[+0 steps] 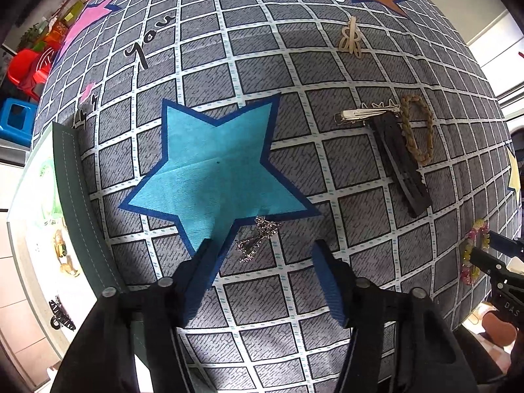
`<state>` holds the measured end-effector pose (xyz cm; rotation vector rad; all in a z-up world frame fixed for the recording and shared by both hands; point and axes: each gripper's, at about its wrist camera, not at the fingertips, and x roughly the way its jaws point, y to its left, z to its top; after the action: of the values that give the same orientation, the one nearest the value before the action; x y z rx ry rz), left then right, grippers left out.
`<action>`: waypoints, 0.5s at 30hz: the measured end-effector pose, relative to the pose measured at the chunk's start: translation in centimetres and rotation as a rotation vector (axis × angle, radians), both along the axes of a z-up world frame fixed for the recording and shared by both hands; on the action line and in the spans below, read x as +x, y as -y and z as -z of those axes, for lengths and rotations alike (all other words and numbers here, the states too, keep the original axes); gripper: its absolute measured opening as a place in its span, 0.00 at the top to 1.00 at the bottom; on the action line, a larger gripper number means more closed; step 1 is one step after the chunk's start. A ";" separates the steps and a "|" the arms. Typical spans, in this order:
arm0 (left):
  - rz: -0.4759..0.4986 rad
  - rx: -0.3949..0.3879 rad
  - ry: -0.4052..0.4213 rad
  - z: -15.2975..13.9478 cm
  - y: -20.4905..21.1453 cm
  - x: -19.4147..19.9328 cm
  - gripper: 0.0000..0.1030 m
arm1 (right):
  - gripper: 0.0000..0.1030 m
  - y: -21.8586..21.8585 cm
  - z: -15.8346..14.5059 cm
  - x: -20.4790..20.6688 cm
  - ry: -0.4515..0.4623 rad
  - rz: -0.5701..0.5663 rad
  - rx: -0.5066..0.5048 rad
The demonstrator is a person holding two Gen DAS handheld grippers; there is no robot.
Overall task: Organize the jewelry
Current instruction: 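Grasp the silver charm with the left tool while the right tool grasps the pink-yellow beaded bracelet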
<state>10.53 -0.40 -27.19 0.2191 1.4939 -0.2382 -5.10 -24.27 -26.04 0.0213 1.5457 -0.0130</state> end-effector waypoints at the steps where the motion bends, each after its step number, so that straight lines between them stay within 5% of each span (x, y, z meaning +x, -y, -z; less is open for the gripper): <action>1: 0.004 -0.001 0.002 -0.1 0.2 0.0 0.51 | 0.65 -0.5 0.0 -0.1 0.001 -0.007 -0.001; 5: 0.000 -0.015 -0.002 -0.8 0.7 0.2 0.79 | 0.82 -2.0 0.0 0.2 -0.011 -0.024 -0.001; 6: -0.006 -0.029 -0.010 -0.7 0.7 0.2 0.79 | 0.90 -2.3 -0.1 0.5 -0.012 -0.024 -0.003; 15: -0.048 -0.086 -0.006 -2.3 -0.5 -1.2 0.79 | 0.91 -2.0 -2.4 3.3 0.025 0.010 0.047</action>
<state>9.32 0.05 -24.85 0.1136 1.4895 -0.2637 -1.77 -22.30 -23.63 0.0662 1.5206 0.0151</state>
